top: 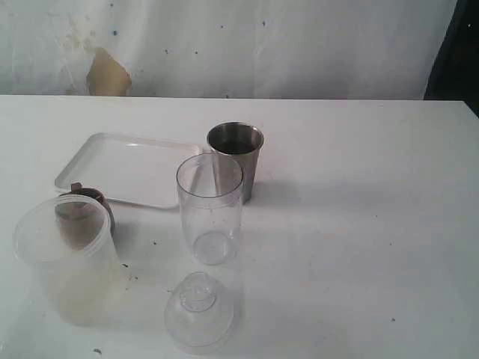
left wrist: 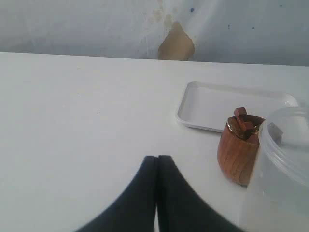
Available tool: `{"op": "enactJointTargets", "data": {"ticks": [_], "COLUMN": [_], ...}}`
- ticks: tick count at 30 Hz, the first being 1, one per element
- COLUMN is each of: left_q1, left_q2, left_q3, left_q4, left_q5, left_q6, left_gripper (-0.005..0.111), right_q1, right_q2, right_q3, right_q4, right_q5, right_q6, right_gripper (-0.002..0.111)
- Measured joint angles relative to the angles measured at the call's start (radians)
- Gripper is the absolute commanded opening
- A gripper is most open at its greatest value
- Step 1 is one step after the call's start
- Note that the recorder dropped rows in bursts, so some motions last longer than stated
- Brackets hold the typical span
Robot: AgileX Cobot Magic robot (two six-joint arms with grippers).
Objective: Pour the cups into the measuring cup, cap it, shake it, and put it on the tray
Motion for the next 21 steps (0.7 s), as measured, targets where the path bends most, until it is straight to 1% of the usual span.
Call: {"op": "enactJointTargets", "data": {"ticks": [15,17,19,20,21], "left_q1": [0.0,0.0,0.0,0.0,0.0], "left_q2": [0.0,0.0,0.0,0.0,0.0], "left_q3": [0.0,0.0,0.0,0.001,0.001], "left_q4": [0.0,0.0,0.0,0.0,0.0], "left_q5": [0.0,-0.021,-0.11,-0.214,-0.29], "left_q6": [0.0,0.0,0.0,-0.005,-0.025], "left_gripper": [0.0,0.0,0.0,0.0,0.0], "right_q1": [0.0,0.0,0.0,0.0,0.0], "right_q2": [0.0,0.0,0.0,0.0,0.0], "right_q3": [0.0,0.0,0.0,0.0,0.0], "right_q4": [0.0,0.0,0.0,0.0,0.0], "right_q5": [0.0,0.0,0.0,0.0,0.0], "right_q6": [-0.007,-0.007,-0.007,-0.007,-0.007], "right_gripper": [0.0,0.0,0.0,0.0,0.0]}}
